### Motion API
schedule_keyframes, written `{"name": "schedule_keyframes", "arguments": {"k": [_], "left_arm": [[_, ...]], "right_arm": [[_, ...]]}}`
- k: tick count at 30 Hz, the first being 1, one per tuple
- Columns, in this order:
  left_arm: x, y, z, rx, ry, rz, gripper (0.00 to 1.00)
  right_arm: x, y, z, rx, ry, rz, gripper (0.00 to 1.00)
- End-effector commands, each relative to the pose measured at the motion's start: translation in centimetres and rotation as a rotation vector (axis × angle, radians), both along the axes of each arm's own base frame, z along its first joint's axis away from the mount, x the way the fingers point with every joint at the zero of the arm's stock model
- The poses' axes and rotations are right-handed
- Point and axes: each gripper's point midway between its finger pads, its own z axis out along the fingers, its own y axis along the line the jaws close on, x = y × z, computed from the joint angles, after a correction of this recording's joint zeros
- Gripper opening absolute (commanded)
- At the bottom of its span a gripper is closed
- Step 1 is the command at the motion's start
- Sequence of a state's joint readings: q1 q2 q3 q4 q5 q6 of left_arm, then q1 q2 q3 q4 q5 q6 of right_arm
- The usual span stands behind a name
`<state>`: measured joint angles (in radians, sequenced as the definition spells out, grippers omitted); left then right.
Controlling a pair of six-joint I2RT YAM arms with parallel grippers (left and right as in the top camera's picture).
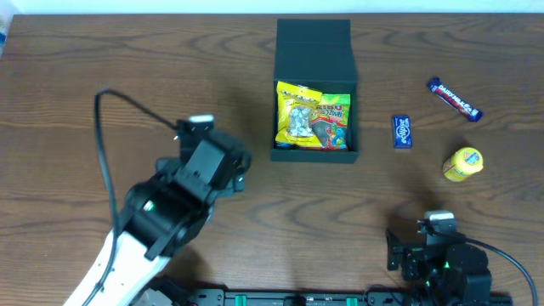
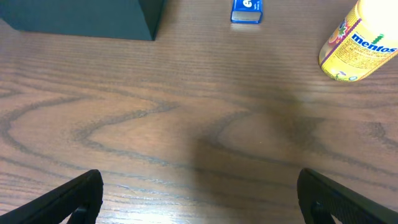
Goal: Pack container
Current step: 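Open the left gripper and retract the left arm to the left, then reach the right gripper toward the yellow Mentos tube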
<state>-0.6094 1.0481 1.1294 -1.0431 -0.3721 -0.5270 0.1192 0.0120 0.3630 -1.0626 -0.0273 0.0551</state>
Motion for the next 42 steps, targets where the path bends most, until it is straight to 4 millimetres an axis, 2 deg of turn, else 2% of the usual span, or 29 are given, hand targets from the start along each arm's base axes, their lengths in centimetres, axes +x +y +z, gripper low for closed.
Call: {"name": "schedule_keyframes", "arguments": {"k": [1,17,21,35,42], "left_arm": [[-0.5,0.9,-0.3,0.015,-0.007,0.005,0.95],[-0.9,0.7,-0.6,0.004,0.013,-0.008,0.95],[-0.9,0.7,-0.6,0.004,0.013,-0.008,0.95],[-0.9,0.7,-0.6,0.004,0.013,-0.008,0.95],[-0.9,0.7,-0.6,0.004,0.013,-0.008,0.95]], "right_arm": [[-0.1,-0.1,-0.3,-0.007,0.007,0.001,0.99],[-0.1,-0.1,-0.3,-0.008,0.007,0.001,0.99],[0.1,-2.0,-0.3,-0.108,-0.004,-0.059,0.99],[0.1,-1.9,-0.2,-0.106,-0.007,-0.057,0.99],[1.4,-1.8,1.3,-0.095,-0.084,-0.061,0.99]]}}
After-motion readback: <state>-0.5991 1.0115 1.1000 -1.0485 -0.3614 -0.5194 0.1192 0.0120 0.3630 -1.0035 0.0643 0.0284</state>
